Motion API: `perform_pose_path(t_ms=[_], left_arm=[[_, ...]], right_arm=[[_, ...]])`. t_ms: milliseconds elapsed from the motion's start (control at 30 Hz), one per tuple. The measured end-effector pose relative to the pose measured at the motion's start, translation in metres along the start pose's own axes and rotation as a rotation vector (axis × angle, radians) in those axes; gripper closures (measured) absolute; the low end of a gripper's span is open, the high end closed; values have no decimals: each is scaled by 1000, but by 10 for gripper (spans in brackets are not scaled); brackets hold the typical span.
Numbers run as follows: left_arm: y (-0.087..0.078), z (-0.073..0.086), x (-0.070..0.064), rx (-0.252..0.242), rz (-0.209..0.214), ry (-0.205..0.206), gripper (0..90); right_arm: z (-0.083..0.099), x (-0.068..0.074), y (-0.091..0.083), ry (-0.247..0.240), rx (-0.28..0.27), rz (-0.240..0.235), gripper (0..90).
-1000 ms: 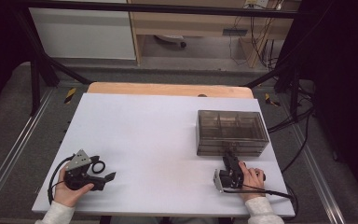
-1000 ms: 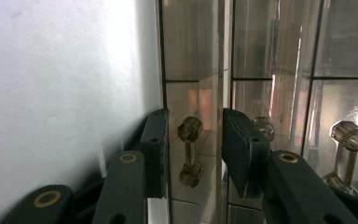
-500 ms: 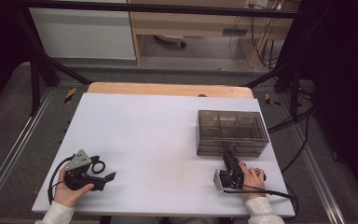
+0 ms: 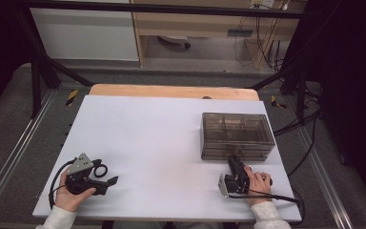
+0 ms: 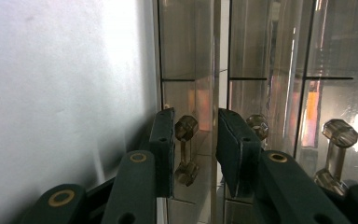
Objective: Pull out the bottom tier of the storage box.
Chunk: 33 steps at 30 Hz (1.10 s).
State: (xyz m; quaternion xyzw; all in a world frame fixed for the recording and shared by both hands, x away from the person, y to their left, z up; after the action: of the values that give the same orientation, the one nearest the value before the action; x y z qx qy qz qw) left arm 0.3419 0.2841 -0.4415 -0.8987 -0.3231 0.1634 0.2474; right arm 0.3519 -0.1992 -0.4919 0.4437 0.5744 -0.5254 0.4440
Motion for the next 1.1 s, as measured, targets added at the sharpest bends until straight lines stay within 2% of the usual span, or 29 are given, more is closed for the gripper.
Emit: perform_pose_path(t_ms=[1100], left_arm=[[0,0,0,-1,0,-1,46]], right_arm=[[0,0,-12,-3,-17,-19,687]])
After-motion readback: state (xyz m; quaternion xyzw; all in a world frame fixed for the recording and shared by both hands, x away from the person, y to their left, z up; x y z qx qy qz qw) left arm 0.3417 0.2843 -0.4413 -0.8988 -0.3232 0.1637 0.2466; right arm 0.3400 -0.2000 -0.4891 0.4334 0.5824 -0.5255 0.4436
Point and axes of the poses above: each handheld gripper's, and its own axes: y roughly forward along the jaws, z roughly out of its underside, x roughly to its left, the point moved 1 cm from there along y, roughly forward along the jaws, and after that the axes turned 7 degrees about z, right-handed, at the moved point
